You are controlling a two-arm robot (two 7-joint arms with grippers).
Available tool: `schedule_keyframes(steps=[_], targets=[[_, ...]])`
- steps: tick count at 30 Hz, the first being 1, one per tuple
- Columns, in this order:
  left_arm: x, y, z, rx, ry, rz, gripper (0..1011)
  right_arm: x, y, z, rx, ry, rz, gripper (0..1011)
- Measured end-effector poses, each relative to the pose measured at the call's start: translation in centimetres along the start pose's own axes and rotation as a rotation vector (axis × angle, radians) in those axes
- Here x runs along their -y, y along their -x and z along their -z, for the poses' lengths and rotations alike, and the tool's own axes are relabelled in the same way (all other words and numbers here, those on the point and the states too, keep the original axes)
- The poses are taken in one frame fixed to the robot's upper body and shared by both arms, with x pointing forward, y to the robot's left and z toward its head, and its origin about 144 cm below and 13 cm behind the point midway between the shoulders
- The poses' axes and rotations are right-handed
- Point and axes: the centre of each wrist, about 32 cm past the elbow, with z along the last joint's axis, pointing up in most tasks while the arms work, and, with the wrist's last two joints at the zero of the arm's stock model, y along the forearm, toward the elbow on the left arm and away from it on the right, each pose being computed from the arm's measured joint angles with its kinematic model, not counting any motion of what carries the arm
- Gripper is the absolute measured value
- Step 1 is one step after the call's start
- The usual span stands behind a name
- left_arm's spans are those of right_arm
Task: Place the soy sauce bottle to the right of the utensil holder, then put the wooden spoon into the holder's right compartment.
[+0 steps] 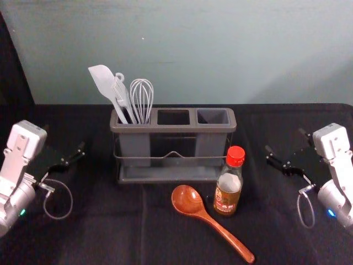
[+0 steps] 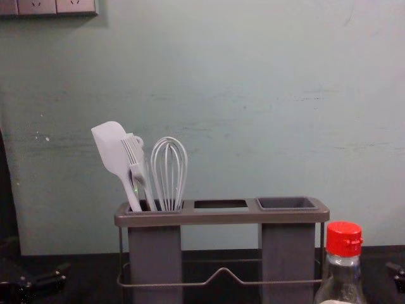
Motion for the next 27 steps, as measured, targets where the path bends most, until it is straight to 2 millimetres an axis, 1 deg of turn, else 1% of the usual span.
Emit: schedule_keyframes(steps=[27], targets=[[0.0,0.0,0.0,0.0,0.0,0.0,1012,0.0,0.0,0.0,0.0,0.0,0.0,1003]])
